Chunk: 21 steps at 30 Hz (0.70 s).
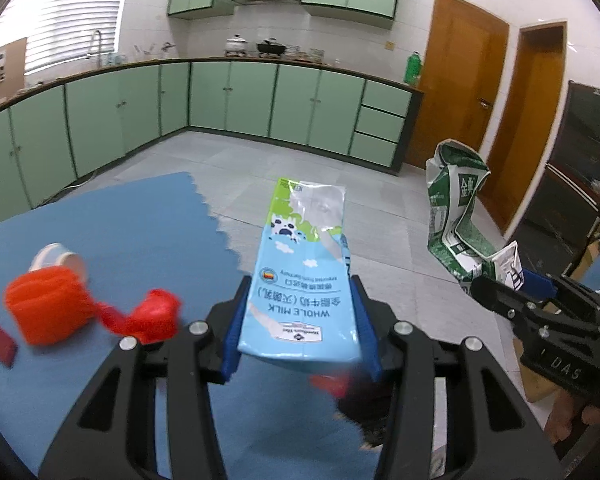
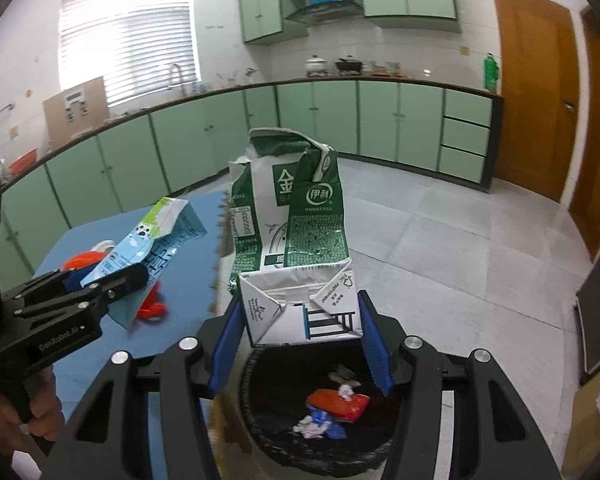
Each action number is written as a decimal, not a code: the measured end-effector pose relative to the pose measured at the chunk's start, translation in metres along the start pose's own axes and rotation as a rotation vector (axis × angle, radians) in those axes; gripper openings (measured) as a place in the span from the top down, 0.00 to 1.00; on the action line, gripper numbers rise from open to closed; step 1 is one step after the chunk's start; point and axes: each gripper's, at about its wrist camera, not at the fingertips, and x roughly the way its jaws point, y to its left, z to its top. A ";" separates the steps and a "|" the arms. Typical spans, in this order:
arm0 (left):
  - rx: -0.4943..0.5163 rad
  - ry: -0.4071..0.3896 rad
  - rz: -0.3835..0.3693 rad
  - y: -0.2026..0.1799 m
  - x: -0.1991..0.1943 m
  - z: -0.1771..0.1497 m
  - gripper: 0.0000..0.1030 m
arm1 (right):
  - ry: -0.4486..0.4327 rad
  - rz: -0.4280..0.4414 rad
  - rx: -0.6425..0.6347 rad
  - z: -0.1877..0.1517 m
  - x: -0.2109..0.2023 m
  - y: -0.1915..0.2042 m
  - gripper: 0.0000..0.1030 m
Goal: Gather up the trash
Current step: 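Carry both cartons over the black bin with both tools, then open both tools to drop the cartons into the bin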
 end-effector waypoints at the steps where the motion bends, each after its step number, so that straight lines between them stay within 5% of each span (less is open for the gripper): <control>1: 0.006 0.005 -0.012 -0.006 0.007 0.001 0.56 | 0.003 -0.010 0.005 0.000 0.002 -0.004 0.47; 16: 0.028 0.115 -0.076 -0.042 0.090 -0.003 0.56 | 0.115 -0.083 0.079 -0.021 0.059 -0.070 0.47; 18: 0.012 0.131 -0.095 -0.041 0.100 0.002 0.43 | 0.124 -0.085 0.068 -0.023 0.069 -0.073 0.46; 21: -0.009 0.127 -0.115 -0.039 0.102 0.005 0.35 | 0.133 -0.138 0.050 -0.027 0.079 -0.075 0.29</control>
